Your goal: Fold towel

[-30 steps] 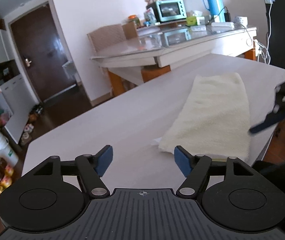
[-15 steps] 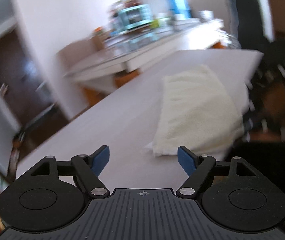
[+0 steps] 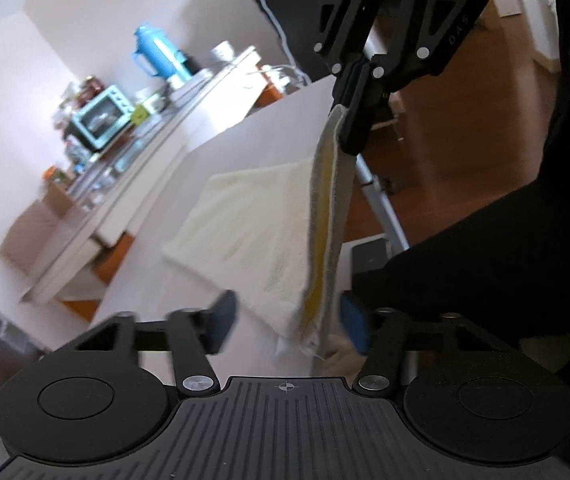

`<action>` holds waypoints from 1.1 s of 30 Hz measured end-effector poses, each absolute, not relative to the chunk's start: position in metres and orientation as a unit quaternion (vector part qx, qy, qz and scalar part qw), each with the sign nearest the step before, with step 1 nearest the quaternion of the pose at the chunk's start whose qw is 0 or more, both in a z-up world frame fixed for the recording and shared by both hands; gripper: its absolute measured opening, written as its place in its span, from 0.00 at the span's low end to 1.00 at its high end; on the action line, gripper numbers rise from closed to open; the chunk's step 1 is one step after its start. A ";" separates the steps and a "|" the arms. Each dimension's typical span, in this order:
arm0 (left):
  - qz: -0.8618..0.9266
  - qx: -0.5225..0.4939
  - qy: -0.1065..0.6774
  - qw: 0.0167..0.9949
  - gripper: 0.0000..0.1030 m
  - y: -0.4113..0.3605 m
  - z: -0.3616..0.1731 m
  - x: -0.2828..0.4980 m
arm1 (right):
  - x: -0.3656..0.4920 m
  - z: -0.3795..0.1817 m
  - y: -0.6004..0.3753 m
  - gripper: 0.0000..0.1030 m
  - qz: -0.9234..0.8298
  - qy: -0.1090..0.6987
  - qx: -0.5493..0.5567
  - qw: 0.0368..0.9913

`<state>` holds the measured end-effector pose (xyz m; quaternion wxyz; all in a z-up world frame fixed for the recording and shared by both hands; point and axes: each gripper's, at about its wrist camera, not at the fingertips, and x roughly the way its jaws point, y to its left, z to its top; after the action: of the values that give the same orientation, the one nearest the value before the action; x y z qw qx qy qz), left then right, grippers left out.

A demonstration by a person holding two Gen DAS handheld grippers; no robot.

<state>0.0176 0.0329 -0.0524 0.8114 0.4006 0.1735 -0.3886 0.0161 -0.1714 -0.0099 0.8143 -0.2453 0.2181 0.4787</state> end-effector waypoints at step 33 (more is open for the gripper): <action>-0.338 0.231 0.260 0.875 0.08 0.000 0.019 0.168 | 0.158 0.026 -0.244 0.07 0.400 0.228 -0.120 0.879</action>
<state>0.1679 0.0004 0.0194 0.8746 0.2314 0.2597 -0.3378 0.1578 -0.2443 0.0264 0.8792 -0.1204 0.2283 0.4005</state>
